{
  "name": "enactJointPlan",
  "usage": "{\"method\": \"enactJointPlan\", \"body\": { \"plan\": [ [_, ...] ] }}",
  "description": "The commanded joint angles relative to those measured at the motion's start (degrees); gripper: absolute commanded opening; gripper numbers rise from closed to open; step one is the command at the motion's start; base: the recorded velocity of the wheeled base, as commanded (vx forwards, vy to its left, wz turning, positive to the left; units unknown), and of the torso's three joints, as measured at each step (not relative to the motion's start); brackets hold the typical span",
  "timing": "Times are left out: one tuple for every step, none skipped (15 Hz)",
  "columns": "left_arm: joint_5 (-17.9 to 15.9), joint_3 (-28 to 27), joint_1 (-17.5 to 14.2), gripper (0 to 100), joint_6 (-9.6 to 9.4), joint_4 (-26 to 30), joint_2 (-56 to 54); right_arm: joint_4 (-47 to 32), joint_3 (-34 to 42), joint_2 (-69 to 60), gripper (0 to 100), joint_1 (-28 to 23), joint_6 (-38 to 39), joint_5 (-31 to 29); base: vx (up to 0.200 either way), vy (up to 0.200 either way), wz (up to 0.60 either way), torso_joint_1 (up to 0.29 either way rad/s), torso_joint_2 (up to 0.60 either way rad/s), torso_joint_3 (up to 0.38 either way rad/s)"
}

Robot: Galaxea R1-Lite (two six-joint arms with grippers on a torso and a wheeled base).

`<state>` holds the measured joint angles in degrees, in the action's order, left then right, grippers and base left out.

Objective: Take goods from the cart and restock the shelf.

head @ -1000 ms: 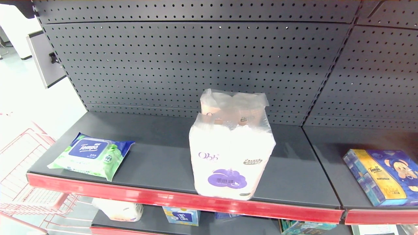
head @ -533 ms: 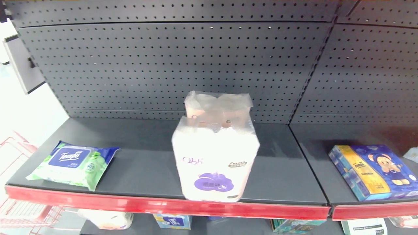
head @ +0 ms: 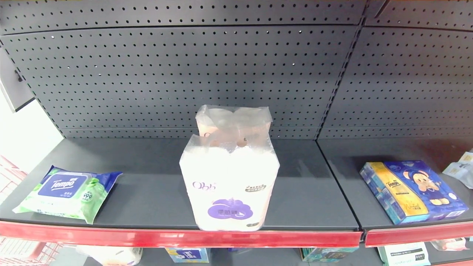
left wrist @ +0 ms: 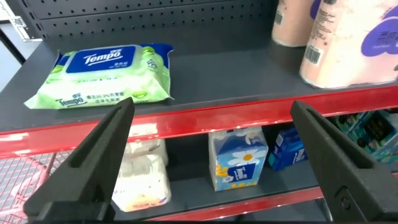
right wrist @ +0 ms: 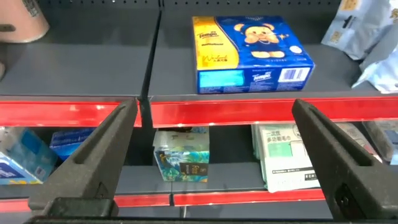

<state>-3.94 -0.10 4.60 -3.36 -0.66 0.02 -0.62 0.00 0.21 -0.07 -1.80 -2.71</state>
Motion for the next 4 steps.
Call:
{"method": "enactJointPlan", "body": {
  "plan": [
    [0.0, 0.0, 0.0, 100, -0.06, 0.0, 0.0, 0.0, 0.0, 0.0, 100, 0.1, 0.0, 0.0, 0.000, 0.000, 0.00, 0.000, 0.00, 0.000],
    [0.0, 0.0, 0.0, 100, -0.06, 0.0, 0.0, 0.0, 0.0, 0.0, 100, 0.1, 0.0, 0.0, 0.000, 0.000, 0.00, 0.000, 0.00, 0.000],
    [0.0, 0.0, 0.0, 100, 0.02, 0.0, 0.0, 0.0, 0.0, 0.0, 100, 0.0, 0.0, 0.0, 0.000, 0.000, 0.00, 0.000, 0.00, 0.000],
    [0.0, 0.0, 0.0, 100, -0.06, 0.0, 0.0, 0.0, 0.0, 0.0, 100, 0.1, 0.1, 0.0, 0.000, 0.000, 0.00, 0.000, 0.00, 0.000]
  ]
}}
